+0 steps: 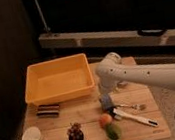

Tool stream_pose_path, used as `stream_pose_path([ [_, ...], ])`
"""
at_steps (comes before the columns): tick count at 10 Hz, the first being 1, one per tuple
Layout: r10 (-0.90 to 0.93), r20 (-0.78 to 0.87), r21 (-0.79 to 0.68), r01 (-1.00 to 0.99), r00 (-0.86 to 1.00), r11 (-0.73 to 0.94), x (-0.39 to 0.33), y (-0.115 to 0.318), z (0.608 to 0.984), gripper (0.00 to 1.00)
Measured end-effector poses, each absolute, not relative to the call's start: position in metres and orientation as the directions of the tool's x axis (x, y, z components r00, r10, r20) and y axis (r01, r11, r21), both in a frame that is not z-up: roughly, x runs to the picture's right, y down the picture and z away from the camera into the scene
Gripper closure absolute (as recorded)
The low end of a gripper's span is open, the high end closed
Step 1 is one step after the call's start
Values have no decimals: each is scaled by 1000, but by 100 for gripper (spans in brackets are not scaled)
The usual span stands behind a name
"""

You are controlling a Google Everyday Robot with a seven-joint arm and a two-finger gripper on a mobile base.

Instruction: Place sponge in tray

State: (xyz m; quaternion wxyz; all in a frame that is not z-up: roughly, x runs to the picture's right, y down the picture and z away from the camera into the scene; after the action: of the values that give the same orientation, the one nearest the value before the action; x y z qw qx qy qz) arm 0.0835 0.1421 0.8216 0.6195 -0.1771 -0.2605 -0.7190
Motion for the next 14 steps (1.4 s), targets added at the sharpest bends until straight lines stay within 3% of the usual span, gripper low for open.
stream_pose_path([
  [6, -774, 594, 194, 973, -220, -127, 56, 149, 866, 21],
  [7, -767, 603, 195, 973, -221, -128, 56, 152, 869, 25],
  [12, -759, 617, 205, 973, -209, -101, 55, 165, 872, 73],
  [14, -781, 592, 198, 975, -201, -101, 56, 149, 858, 95],
])
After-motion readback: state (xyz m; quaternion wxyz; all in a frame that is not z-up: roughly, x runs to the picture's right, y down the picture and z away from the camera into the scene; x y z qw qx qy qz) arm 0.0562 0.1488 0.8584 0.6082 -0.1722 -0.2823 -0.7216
